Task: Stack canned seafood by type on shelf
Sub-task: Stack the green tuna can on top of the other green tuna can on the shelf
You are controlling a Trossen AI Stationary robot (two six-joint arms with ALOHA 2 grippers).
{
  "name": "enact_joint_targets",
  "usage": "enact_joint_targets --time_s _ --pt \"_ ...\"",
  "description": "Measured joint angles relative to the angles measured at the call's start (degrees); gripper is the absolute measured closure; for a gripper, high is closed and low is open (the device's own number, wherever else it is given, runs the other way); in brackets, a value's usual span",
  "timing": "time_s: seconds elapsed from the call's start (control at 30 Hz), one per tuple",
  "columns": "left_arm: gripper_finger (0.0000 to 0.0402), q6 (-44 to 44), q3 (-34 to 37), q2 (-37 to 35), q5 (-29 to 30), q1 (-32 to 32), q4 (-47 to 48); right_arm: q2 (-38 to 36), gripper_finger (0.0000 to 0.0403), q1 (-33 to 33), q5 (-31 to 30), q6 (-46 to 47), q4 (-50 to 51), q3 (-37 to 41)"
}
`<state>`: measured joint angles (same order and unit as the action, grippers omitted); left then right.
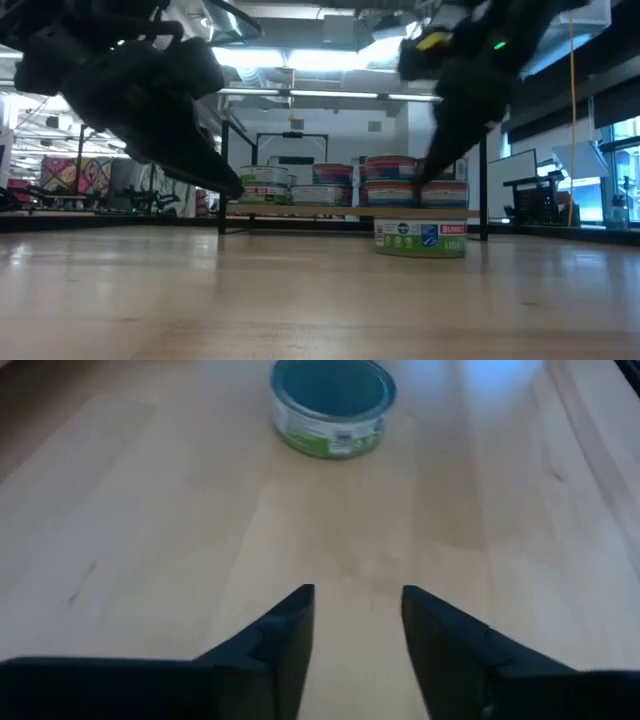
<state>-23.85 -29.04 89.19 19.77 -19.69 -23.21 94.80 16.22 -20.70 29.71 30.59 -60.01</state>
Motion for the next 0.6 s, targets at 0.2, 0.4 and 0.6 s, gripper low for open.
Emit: enact_joint_targets --time_s 0.2,0.4,0.6 --pt "0.0174 0.61 -2.15 0.00 -0.95 3.05 0.10 -8.80 0.0297 6.71 -5.48 0.49 5.33 6.42" --pt "0.0127 5.45 -7.87 0.00 -1.25 4.95 -0.21 -19.34 0.0297 13.48 -7.33 1.27 -7.07 22.98" --pt "0.0131 9.08 -14.21 4.66 1.63 5.90 -0.89 -26.63 0.0297 14.63 -3.44 1.62 -23.99 36.80"
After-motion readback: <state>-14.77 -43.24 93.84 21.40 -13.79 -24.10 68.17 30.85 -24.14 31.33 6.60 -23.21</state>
